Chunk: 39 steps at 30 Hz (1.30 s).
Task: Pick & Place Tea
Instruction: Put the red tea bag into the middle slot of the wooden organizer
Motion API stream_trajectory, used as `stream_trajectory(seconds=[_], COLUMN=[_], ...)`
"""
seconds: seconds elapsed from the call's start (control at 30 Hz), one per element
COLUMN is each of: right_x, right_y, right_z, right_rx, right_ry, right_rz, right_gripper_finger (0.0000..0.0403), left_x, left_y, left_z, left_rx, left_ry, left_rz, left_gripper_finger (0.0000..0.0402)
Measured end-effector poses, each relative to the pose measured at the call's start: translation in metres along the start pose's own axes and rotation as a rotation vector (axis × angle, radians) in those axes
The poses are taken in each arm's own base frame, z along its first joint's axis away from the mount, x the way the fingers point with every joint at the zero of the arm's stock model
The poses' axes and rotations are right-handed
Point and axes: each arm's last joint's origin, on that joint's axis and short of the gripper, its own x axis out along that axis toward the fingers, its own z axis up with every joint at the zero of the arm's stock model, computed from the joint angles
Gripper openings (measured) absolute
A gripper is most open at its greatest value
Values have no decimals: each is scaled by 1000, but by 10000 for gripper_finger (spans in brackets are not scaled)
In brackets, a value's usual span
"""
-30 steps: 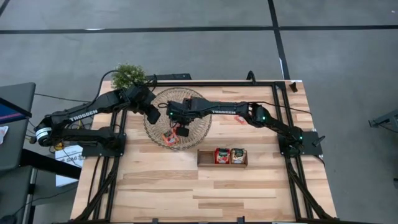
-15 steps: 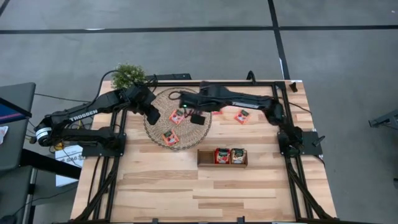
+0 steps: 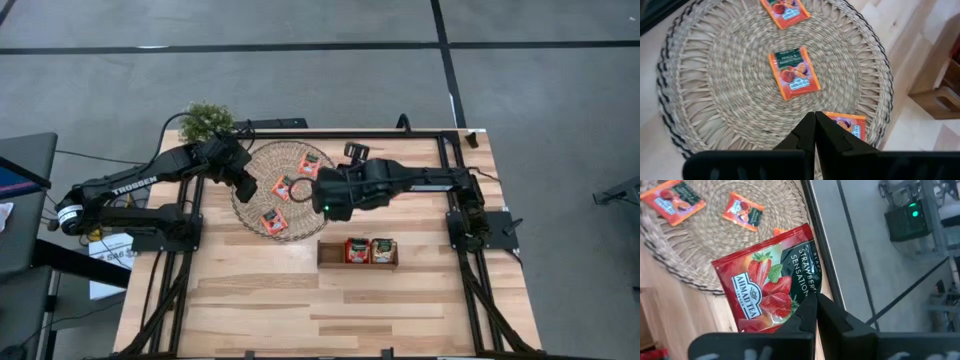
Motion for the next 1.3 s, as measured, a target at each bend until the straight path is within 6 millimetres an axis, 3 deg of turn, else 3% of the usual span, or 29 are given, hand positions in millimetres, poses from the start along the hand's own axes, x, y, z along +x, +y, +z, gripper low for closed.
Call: stream_trajectory(seconds=[0.17, 0.33, 0.57, 0.77, 1.1, 1.3], right_x=[11, 32, 18, 14, 19, 18], right_y=[12, 28, 61, 100, 171, 187], right_z=[-15, -46, -94, -127, -147, -155], right_rx=[-34, -21, 88, 82, 46, 55], right_ry=[71, 172, 60, 27, -30, -49], right_rz=[-14, 9, 140, 135, -2, -31], right_gripper_finger=[0, 0, 0, 0, 0, 0], left_x=[0, 0, 0, -1, -1, -1], left_y=[0, 0, -1, -3, -3, -3], left_z=[0, 0, 4, 9, 11, 11], left_rx=[24, 26, 13, -13, -54, -68], left_ry=[-2, -4, -38, -91, -111, -110], left_rz=[-3, -3, -11, -40, -59, -59], left_gripper_finger=[0, 0, 0, 0, 0, 0])
